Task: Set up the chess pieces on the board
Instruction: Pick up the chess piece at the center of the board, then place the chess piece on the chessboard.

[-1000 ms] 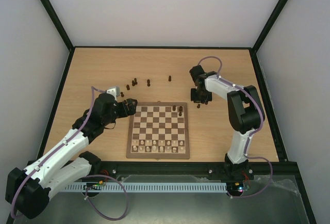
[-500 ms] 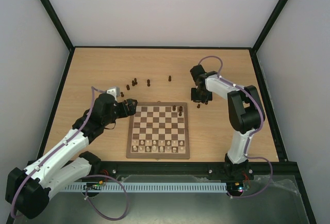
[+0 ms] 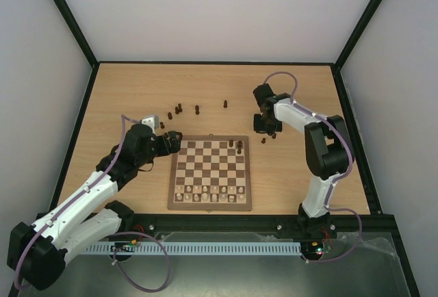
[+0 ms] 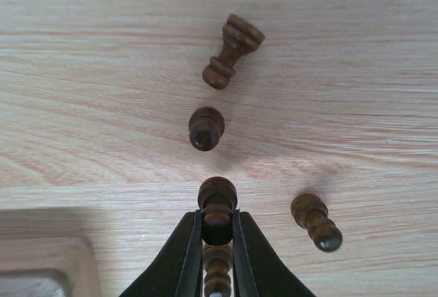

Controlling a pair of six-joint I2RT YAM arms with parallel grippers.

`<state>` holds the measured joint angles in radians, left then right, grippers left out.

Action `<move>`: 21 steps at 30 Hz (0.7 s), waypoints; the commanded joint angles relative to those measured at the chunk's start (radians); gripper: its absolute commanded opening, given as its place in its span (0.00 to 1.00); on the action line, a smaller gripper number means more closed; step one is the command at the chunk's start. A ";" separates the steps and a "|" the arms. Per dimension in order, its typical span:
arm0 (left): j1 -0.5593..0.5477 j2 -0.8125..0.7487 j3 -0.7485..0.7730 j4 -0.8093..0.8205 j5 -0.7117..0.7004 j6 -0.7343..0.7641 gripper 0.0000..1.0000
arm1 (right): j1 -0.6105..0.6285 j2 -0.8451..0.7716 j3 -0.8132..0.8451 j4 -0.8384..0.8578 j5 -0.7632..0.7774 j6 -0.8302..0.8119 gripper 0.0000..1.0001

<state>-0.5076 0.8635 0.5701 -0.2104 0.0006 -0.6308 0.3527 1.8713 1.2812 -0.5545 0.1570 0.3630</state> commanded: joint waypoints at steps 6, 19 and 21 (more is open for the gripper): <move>-0.005 -0.008 -0.003 0.011 0.005 0.006 1.00 | 0.009 -0.166 -0.018 -0.072 -0.024 0.002 0.11; -0.005 -0.003 -0.001 0.011 0.003 -0.002 0.99 | 0.184 -0.306 -0.023 -0.172 -0.033 0.026 0.13; -0.005 -0.006 -0.002 0.010 0.002 -0.004 1.00 | 0.213 -0.329 -0.021 -0.185 -0.037 0.032 0.13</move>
<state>-0.5076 0.8635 0.5701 -0.2104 0.0002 -0.6319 0.5201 1.6016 1.2682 -0.6422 0.1333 0.3763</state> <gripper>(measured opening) 0.995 0.129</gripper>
